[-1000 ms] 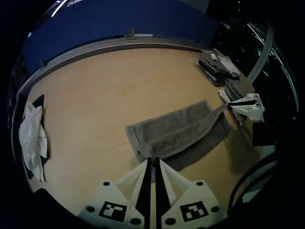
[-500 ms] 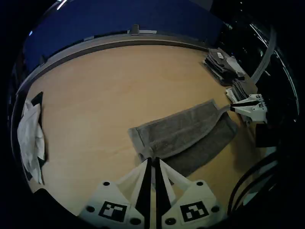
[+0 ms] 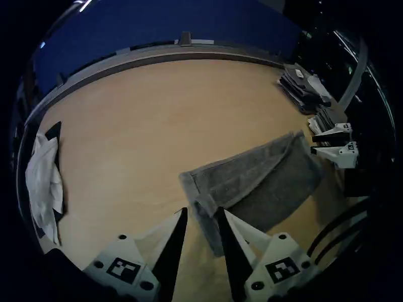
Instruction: Fold towel
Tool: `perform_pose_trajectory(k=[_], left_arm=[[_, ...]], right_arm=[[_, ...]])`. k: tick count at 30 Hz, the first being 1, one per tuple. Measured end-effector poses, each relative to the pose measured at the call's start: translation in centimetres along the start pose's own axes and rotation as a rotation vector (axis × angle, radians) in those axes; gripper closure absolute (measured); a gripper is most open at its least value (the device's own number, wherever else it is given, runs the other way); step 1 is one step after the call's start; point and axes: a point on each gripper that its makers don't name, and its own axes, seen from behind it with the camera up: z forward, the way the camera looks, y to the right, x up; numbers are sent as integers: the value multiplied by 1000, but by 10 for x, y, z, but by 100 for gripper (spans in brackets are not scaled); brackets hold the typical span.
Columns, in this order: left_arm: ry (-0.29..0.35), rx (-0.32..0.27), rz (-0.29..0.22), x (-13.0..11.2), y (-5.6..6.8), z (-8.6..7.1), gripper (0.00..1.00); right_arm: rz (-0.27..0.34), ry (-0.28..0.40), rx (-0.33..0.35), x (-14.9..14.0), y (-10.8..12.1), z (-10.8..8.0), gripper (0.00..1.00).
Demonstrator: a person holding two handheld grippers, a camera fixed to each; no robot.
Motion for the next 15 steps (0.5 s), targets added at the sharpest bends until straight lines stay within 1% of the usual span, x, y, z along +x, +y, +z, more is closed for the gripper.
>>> perform_pose_trajectory(k=[2, 4, 6, 10, 15], left_arm=[[1, 6, -2, 1, -2, -1, 40], [2, 9, 0, 1, -3, -1, 34], [2, 12, 4, 1, -3, -1, 16], [6, 15, 9, 1, -3, -2, 11], [6, 11, 7, 1, -1, -3, 10]], right_arm=[[0, 1, -3, 0, 1, 0, 29], [1, 4, -4, 1, 1, 0, 20], [3, 8, -5, 2, 2, -1, 14], [7, 16, -6, 4, 3, -3, 11], [9, 21, -5, 6, 3, -7, 11]])
